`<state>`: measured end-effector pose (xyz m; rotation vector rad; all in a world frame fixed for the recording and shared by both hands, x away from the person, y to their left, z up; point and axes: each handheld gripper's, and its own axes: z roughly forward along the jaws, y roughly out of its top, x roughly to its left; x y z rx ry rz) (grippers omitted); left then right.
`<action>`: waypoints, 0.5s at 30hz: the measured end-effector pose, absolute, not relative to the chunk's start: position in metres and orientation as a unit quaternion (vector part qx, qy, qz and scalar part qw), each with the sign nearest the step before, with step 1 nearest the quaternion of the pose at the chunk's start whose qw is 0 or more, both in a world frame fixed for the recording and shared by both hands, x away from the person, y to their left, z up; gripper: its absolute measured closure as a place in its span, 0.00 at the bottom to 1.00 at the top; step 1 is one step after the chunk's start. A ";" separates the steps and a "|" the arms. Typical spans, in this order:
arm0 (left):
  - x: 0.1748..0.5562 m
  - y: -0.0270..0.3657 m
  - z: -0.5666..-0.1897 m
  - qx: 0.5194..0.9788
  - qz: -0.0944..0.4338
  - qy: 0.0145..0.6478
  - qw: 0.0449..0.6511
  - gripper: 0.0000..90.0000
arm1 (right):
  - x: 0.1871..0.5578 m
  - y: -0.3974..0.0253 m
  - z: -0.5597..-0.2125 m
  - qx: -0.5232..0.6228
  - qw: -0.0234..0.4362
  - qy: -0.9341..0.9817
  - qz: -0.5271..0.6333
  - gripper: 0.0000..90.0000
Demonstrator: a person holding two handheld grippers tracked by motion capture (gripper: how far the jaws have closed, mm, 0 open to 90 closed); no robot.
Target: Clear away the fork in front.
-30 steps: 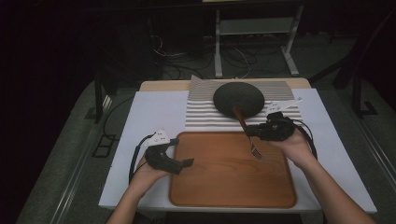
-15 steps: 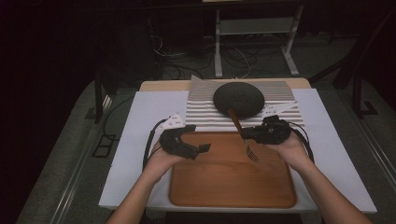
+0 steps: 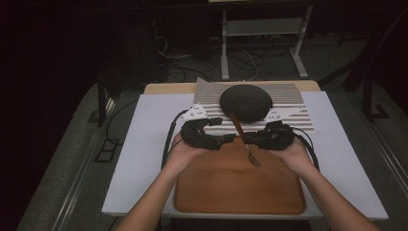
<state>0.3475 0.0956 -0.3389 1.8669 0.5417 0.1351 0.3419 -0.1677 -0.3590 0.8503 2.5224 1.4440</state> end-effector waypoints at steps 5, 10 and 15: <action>0.350 0.094 -0.338 0.780 0.048 0.245 0.574 0.38 | 0.338 -0.157 -0.357 0.268 0.057 0.830 0.486 0.85; 0.350 0.095 -0.340 0.775 0.042 0.259 0.575 0.54 | 0.334 -0.145 -0.355 0.258 0.059 0.829 0.493 0.85; 0.351 0.096 -0.343 0.773 0.033 0.264 0.576 0.65 | 0.335 -0.140 -0.356 0.257 0.058 0.827 0.496 0.85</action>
